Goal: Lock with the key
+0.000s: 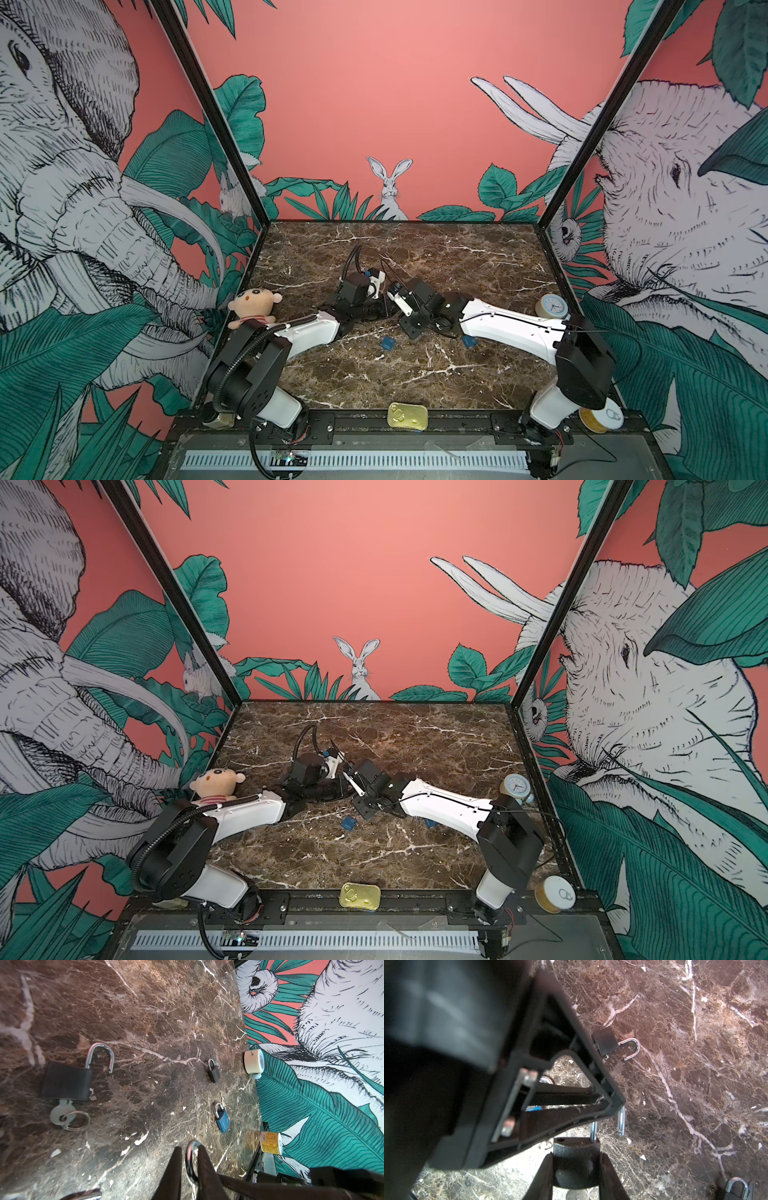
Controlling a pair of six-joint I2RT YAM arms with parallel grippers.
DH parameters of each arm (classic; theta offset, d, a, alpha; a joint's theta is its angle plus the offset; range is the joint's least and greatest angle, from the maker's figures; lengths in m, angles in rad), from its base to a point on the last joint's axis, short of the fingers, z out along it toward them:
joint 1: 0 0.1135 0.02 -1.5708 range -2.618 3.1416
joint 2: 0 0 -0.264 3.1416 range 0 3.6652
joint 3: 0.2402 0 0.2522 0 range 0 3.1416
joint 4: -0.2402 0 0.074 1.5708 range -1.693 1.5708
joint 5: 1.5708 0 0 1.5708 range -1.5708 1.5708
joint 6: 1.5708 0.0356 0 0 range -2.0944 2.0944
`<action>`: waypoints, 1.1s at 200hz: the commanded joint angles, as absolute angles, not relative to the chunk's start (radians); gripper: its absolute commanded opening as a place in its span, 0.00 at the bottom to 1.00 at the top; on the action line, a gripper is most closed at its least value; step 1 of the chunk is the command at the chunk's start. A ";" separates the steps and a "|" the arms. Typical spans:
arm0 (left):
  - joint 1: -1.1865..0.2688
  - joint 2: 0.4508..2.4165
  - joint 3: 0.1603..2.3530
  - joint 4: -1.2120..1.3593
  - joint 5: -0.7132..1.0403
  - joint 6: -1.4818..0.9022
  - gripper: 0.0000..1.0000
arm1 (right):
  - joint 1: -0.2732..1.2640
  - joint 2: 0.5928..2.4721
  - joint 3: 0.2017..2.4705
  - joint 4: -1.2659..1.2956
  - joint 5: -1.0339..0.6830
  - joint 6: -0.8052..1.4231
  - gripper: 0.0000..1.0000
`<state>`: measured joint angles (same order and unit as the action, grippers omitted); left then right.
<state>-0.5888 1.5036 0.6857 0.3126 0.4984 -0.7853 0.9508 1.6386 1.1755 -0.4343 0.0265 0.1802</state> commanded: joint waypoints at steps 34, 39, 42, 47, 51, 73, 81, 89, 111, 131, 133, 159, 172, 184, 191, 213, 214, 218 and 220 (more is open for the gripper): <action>-0.600 1.525 0.714 0.372 0.531 -0.805 0.22 | 0.961 1.613 1.219 -0.420 0.026 0.174 0.12; -0.601 1.527 0.715 0.376 0.533 -0.806 0.23 | 0.962 1.612 1.220 -0.420 0.025 0.174 0.12; -0.601 1.528 0.716 0.377 0.535 -0.808 0.23 | 0.960 1.613 1.220 -0.420 0.025 0.173 0.12; -0.602 1.529 0.717 0.379 0.536 -0.807 0.23 | 0.961 1.613 1.219 -0.420 0.025 0.173 0.12; -0.601 1.531 0.716 0.380 0.537 -0.808 0.23 | 0.962 1.612 1.220 -0.420 0.026 0.174 0.12; -0.601 1.536 0.717 0.389 0.542 -0.814 0.23 | 0.962 1.611 1.220 -0.420 0.026 0.175 0.12; -0.601 1.538 0.716 0.396 0.546 -0.818 0.22 | 0.960 1.610 1.218 -0.418 0.026 0.175 0.12; -0.601 1.540 0.714 0.401 0.547 -0.820 0.21 | 0.960 1.610 1.218 -0.418 0.026 0.175 0.12; -0.601 1.545 0.713 0.412 0.551 -0.827 0.18 | 0.961 1.610 1.218 -0.414 0.027 0.178 0.12; -0.601 1.549 0.712 0.421 0.554 -0.834 0.12 | 0.962 1.609 1.216 -0.414 0.028 0.177 0.12; -0.601 1.549 0.711 0.421 0.554 -0.835 0.11 | 0.961 1.609 1.216 -0.412 0.026 0.178 0.12; -0.601 1.551 0.710 0.426 0.556 -0.839 0.01 | 0.961 1.610 1.215 -0.411 0.028 0.178 0.11; -0.601 1.552 0.707 0.432 0.556 -0.843 0.00 | 0.961 1.609 1.214 -0.408 0.029 0.180 0.11; -0.601 1.552 0.703 0.439 0.557 -0.849 0.00 | 0.961 1.609 1.211 -0.404 0.032 0.181 0.11; -0.601 1.552 0.700 0.445 0.556 -0.852 0.00 | 0.961 1.610 1.209 -0.401 0.031 0.181 0.11; -0.601 1.552 0.692 0.471 0.555 -0.874 0.00 | 0.962 1.578 1.198 -0.393 0.032 0.190 0.15; -0.601 1.552 0.693 0.473 0.554 -0.875 0.00 | 0.962 1.577 1.198 -0.391 0.031 0.191 0.15; -0.601 1.553 0.691 0.478 0.554 -0.880 0.00 | 0.962 1.575 1.196 -0.389 0.032 0.192 0.15; -0.601 1.552 0.690 0.480 0.554 -0.883 0.00 | 0.961 1.574 1.195 -0.389 0.032 0.193 0.16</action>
